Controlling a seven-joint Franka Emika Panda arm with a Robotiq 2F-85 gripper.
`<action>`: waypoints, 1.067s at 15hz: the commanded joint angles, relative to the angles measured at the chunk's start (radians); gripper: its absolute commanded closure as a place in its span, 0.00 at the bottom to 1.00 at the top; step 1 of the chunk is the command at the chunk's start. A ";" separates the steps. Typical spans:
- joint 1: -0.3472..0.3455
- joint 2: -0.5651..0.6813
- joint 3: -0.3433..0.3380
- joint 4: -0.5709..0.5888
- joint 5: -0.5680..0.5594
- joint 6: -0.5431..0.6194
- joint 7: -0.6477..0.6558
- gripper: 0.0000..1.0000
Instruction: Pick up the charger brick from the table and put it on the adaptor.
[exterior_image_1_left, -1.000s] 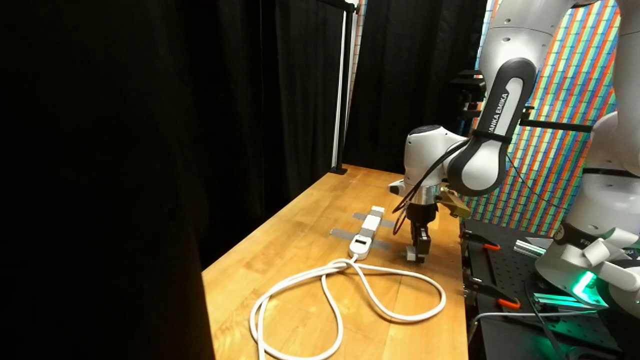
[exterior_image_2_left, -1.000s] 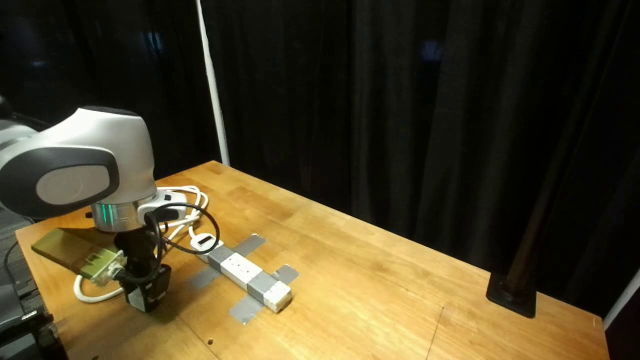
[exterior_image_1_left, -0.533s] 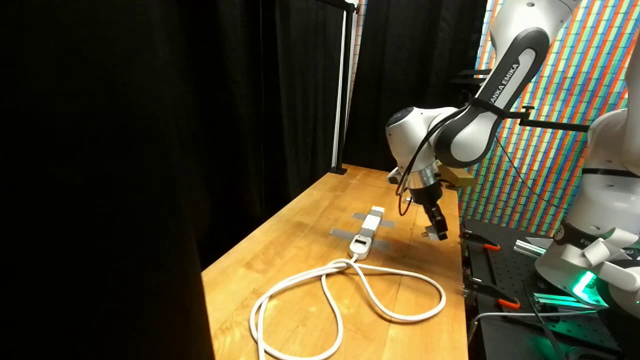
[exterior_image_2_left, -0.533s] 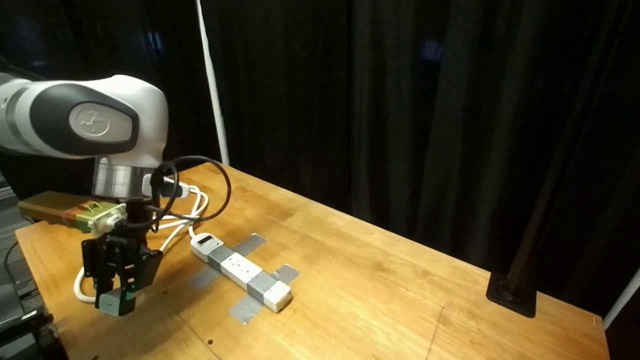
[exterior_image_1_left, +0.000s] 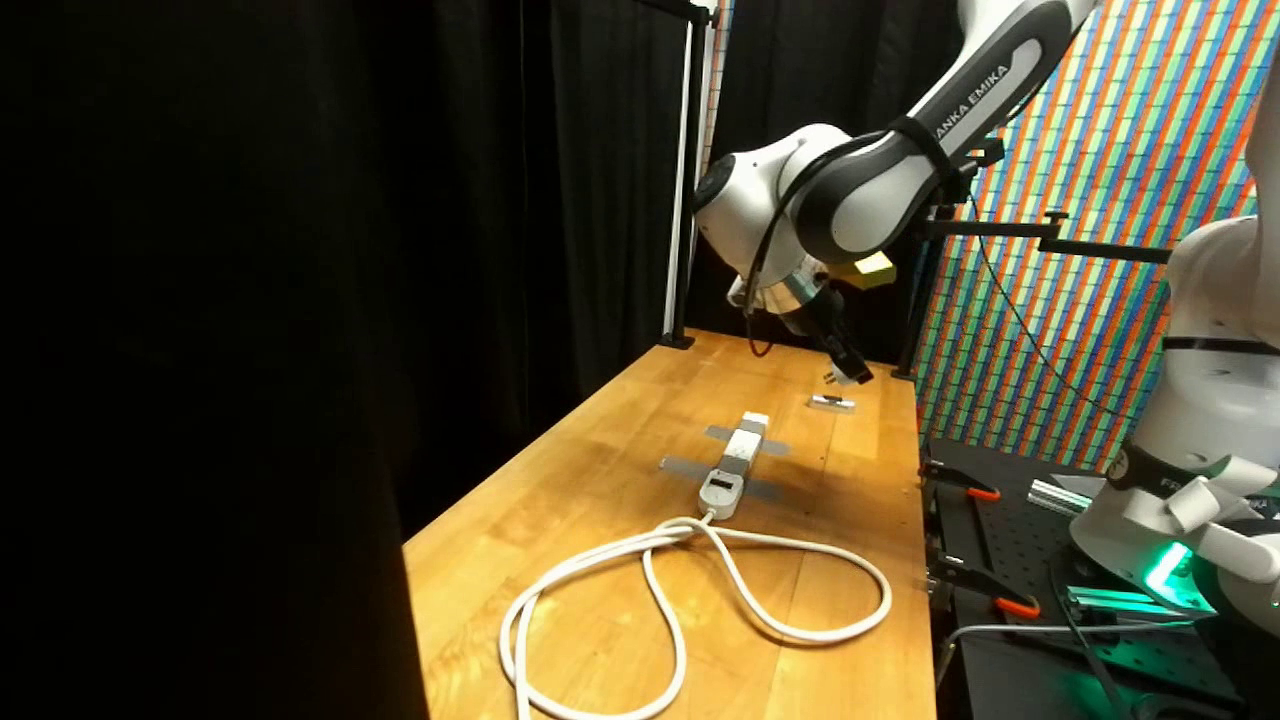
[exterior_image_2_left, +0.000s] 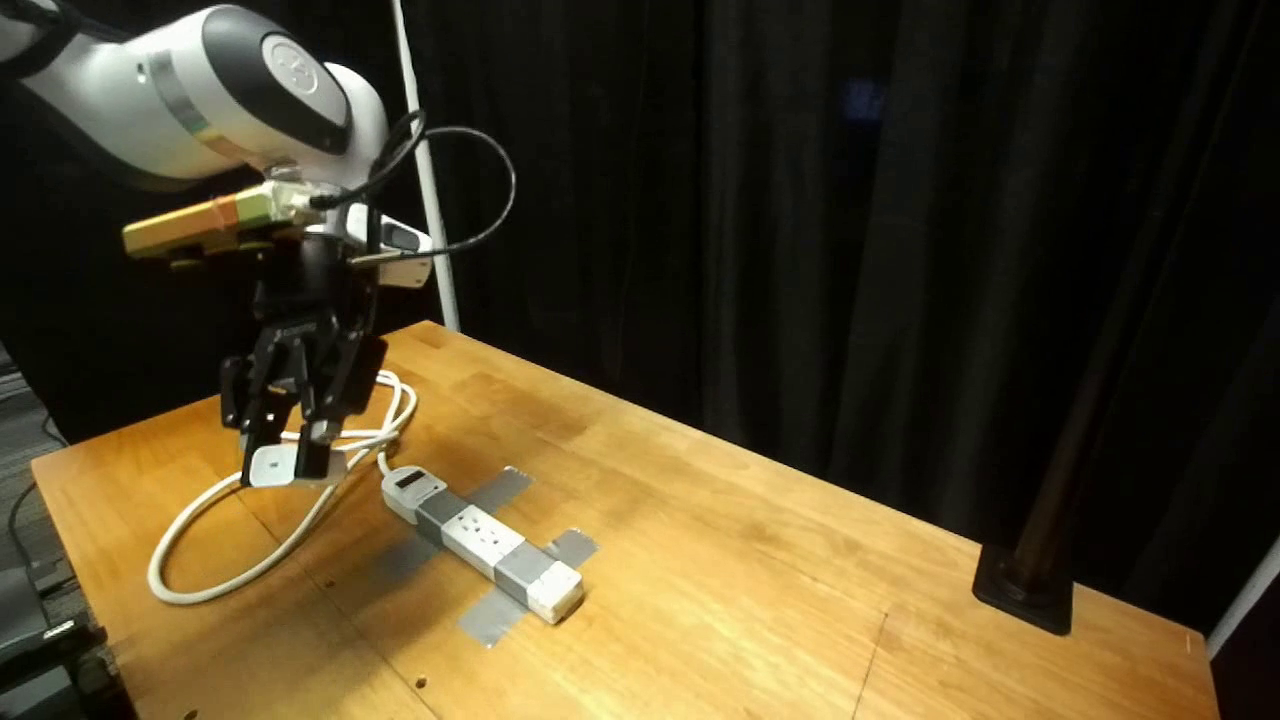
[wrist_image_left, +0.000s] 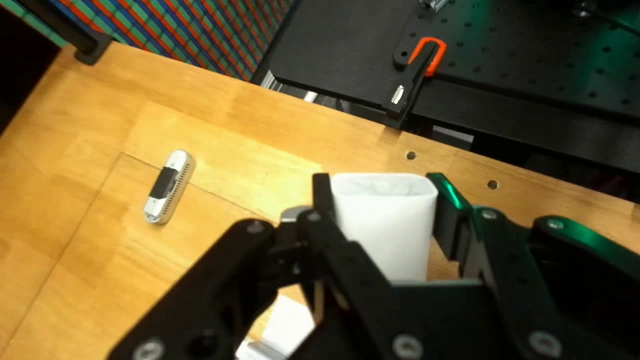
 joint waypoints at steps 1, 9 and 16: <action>0.034 0.138 0.013 0.255 -0.026 -0.266 -0.113 0.77; 0.033 0.118 0.017 0.191 -0.079 -0.234 -0.183 0.77; 0.031 0.223 0.030 0.217 -0.361 -0.167 -0.410 0.77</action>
